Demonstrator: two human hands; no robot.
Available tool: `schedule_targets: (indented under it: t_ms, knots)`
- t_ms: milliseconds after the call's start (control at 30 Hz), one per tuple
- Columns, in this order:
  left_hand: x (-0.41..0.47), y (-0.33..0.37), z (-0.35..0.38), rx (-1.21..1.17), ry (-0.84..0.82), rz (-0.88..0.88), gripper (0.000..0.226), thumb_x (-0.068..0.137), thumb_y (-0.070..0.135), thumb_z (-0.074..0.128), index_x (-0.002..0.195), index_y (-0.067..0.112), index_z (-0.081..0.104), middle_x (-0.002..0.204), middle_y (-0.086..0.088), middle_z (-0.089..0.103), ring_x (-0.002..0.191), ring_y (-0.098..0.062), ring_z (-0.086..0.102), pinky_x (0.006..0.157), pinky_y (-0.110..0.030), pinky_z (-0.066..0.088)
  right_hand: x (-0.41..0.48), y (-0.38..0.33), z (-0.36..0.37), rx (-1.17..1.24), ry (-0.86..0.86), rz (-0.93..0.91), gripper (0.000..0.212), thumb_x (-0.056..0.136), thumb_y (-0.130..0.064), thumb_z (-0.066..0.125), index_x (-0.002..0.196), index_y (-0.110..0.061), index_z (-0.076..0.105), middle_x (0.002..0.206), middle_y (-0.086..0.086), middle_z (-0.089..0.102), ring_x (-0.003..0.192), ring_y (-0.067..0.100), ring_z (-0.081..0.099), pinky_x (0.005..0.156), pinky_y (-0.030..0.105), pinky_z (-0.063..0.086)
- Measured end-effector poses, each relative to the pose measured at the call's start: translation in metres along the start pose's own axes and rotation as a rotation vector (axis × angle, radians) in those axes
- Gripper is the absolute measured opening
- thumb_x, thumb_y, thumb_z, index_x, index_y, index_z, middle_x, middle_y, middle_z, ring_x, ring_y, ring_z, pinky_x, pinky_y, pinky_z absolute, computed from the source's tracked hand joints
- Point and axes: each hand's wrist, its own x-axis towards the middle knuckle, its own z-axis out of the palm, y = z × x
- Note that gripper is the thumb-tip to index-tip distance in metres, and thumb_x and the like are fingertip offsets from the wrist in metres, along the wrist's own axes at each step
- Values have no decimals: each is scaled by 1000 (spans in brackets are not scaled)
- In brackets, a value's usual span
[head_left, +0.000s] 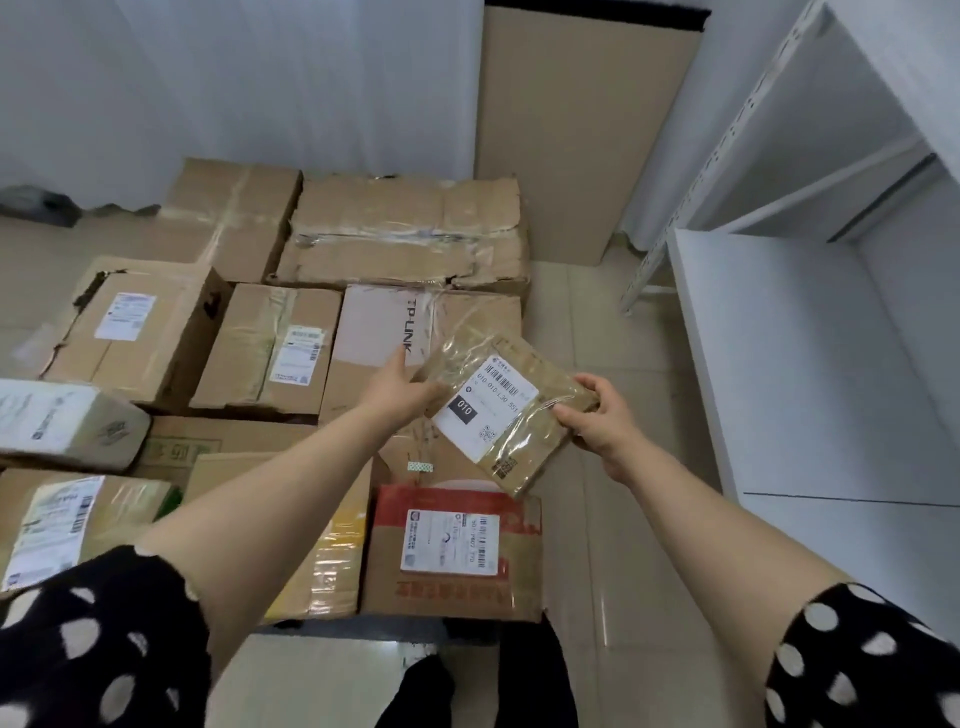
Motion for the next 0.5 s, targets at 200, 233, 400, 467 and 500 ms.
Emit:
schedule_targets:
  t_ms: [200, 233, 400, 467, 500]
  knots:
    - [56, -32, 22, 14, -39, -184, 59, 91, 26, 63, 141, 9, 37, 129, -10, 57, 101, -20, 58, 76, -24, 45, 79, 1, 10, -156, -202, 59, 47, 84, 8, 64, 121, -18, 49, 94, 1, 59, 79, 13, 58, 63, 24, 51]
    - [63, -39, 26, 18, -54, -219, 49, 89, 29, 64, 131, 11, 47, 123, -9, 60, 97, -18, 60, 75, -25, 49, 90, 4, 12, -188, -230, 70, 47, 84, 8, 64, 122, -16, 49, 93, 0, 59, 77, 12, 58, 63, 24, 51]
    - [99, -89, 46, 43, -13, -401, 38, 77, 42, 66, 103, 14, 64, 109, -9, 67, 96, -29, 65, 88, -44, 55, 128, 28, 28, -272, -316, 121, 47, 85, 4, 63, 126, -16, 49, 96, -4, 58, 81, 10, 58, 65, 22, 50]
    - [104, -97, 53, 8, 2, -441, 42, 79, 37, 66, 110, 11, 64, 111, -11, 65, 91, -28, 67, 85, -42, 56, 135, 43, 31, -313, -333, 145, 49, 86, 3, 62, 130, -12, 47, 106, 3, 58, 90, 16, 58, 76, 29, 52]
    - [105, -98, 57, -1, 10, -454, 41, 80, 35, 66, 112, 9, 63, 113, -12, 63, 91, -27, 66, 85, -39, 56, 138, 51, 32, -334, -334, 158, 50, 87, 3, 62, 132, -9, 45, 112, 7, 57, 96, 19, 57, 84, 34, 53]
